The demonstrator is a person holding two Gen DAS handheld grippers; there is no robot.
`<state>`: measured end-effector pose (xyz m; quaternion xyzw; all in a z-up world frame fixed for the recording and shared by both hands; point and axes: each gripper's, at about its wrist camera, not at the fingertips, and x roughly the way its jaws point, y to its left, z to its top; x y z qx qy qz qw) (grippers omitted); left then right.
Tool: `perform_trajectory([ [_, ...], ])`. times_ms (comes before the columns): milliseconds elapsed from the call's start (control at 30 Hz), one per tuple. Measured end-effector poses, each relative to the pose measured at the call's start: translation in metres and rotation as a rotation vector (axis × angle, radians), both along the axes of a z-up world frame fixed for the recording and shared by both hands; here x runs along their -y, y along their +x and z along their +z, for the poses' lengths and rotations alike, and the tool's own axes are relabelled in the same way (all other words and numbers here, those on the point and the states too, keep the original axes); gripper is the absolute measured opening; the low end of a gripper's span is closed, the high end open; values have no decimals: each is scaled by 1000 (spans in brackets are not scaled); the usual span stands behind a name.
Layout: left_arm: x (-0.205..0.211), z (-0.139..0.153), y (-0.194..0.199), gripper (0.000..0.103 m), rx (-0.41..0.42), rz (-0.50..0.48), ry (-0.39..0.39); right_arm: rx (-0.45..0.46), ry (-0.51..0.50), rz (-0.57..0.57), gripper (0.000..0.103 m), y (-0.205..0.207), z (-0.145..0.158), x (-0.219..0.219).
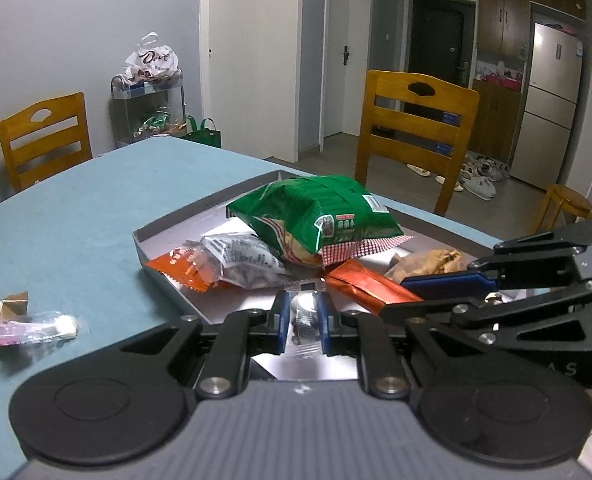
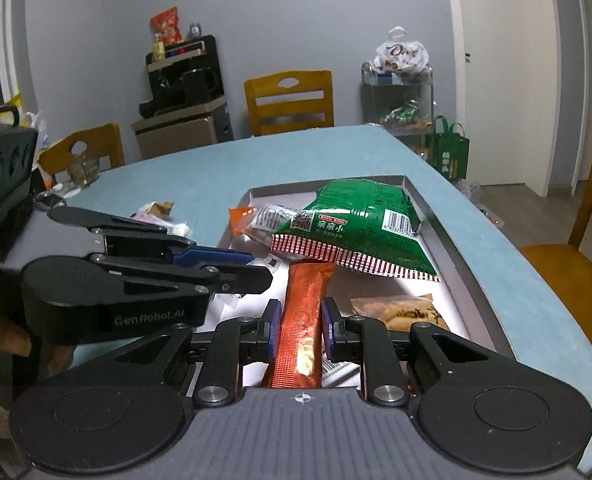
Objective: Organize snacks
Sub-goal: 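Lower both snacks into the box and open both tools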
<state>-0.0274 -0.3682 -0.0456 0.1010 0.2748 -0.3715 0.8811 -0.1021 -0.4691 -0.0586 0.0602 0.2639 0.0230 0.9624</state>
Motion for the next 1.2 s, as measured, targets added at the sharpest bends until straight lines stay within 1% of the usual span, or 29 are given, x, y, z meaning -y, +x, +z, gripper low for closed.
perform_trajectory([
  [167,4,0,6,11,-4,16,-2,-14,17,2,23,10,-1,-1],
  [233,5,-1,7,11,2,28,1,-19,26,-12,23,15,-2,1],
  [367,4,-2,9,11,-12,35,-11,-28,59,-29,23,19,-3,4],
  [567,3,-4,10,12,-19,34,-24,-28,52,-43,24,19,-2,4],
  [600,2,-4,10,12,-20,34,-26,-28,59,-45,26,19,-2,5],
  [667,1,-4,12,12,-25,36,-29,-30,59,-48,27,19,-2,6],
  [733,-1,-4,12,12,-28,39,-33,-30,59,-49,32,17,-2,7],
  [833,-3,-4,12,13,-31,38,-38,-22,65,-52,36,15,-1,8],
  [867,-3,-3,12,15,-30,40,-38,-19,66,-53,37,15,0,8],
  [933,-5,-2,12,26,-28,43,-40,-13,73,-54,43,14,1,9],
  [1000,-7,-1,11,42,-16,58,-45,-8,80,-55,46,12,2,10],
  [1033,-8,0,11,45,-12,63,-46,-6,84,-57,48,13,3,10],
  [1100,-13,2,12,59,-5,75,-56,-4,90,-60,52,12,5,12],
  [1133,-14,3,12,62,-4,81,-63,0,95,-62,56,11,5,13],
  [1167,-17,4,13,69,-5,86,-69,3,100,-62,57,11,6,13],
  [1200,-19,5,13,73,-6,92,-76,7,106,-60,60,10,7,14],
])
